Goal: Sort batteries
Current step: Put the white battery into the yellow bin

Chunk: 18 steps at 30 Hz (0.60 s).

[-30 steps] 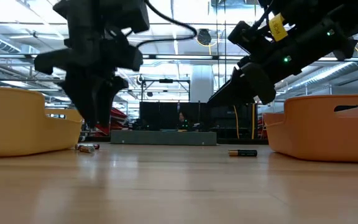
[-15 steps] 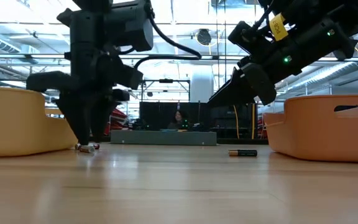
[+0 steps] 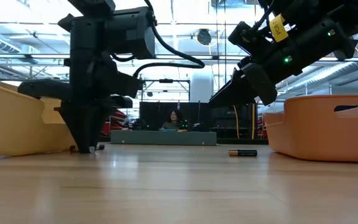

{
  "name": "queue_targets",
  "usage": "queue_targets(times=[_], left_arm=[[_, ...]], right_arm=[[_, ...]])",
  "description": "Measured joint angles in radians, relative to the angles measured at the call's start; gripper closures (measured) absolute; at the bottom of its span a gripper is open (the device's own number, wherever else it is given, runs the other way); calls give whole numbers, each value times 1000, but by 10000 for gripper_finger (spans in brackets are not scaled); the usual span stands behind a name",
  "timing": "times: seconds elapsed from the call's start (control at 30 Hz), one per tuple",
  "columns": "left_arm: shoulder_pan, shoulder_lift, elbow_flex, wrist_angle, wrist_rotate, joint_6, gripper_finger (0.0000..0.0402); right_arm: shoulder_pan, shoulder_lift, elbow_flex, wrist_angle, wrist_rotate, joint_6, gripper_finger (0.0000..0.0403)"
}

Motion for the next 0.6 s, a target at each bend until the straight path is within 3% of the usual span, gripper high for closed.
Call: queue_targets(times=[0.1, 0.6], left_arm=[[0, -1, 0, -2, 3, 0, 383], [0, 4, 62, -64, -6, -11, 399]], right_arm=[[0, 0, 0, 0, 0, -1, 277], [1, 0, 0, 0, -1, 1, 277]])
